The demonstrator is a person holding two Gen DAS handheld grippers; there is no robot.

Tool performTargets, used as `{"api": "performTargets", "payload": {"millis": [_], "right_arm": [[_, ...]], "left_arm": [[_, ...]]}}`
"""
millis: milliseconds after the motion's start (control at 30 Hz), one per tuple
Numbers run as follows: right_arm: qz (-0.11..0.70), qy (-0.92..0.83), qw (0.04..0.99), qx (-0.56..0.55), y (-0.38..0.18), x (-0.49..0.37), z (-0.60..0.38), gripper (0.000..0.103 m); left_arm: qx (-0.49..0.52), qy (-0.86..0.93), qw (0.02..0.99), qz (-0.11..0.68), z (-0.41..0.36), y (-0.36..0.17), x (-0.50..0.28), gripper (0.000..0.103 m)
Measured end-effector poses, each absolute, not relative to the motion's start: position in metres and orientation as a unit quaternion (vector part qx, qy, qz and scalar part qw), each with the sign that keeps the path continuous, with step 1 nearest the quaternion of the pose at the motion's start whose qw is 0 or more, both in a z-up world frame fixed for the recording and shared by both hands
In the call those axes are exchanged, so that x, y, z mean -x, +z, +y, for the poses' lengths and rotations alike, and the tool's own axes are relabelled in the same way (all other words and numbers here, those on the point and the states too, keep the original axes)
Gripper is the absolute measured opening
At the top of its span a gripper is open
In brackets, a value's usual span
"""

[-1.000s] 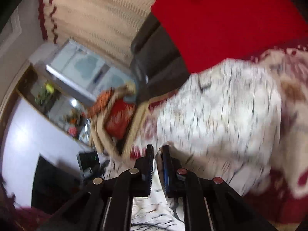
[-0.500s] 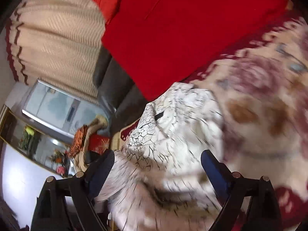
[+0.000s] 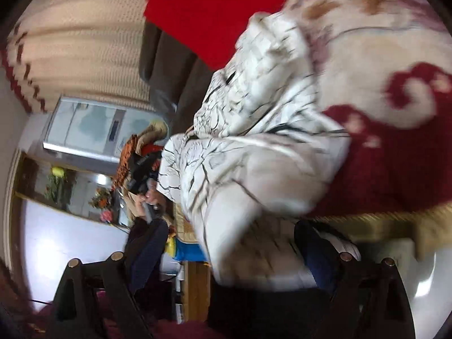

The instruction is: Fold large clothes

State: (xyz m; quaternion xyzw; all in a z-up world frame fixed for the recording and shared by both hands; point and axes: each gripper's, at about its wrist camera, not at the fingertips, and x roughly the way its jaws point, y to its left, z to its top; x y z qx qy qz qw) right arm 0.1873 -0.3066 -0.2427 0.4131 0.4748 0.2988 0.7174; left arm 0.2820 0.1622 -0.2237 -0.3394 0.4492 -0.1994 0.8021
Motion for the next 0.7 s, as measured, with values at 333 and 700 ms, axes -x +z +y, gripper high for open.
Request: {"api": "performTargets", "payload": {"millis": [333, 700], "right_arm": [[0.382, 0.396, 0.754, -0.358, -0.141, -0.286, -0.268, 0.025], [0.375, 0.118, 0.643, -0.658, -0.284, -0.453, -0.410, 0.084]], "left_arm": [[0.331, -0.212, 0.808, 0.438, 0.178, -0.198, -0.281, 0.006], [0.505, -0.115, 0.729, 0.448, 0.243, -0.285, -0.337, 0.023]]}}
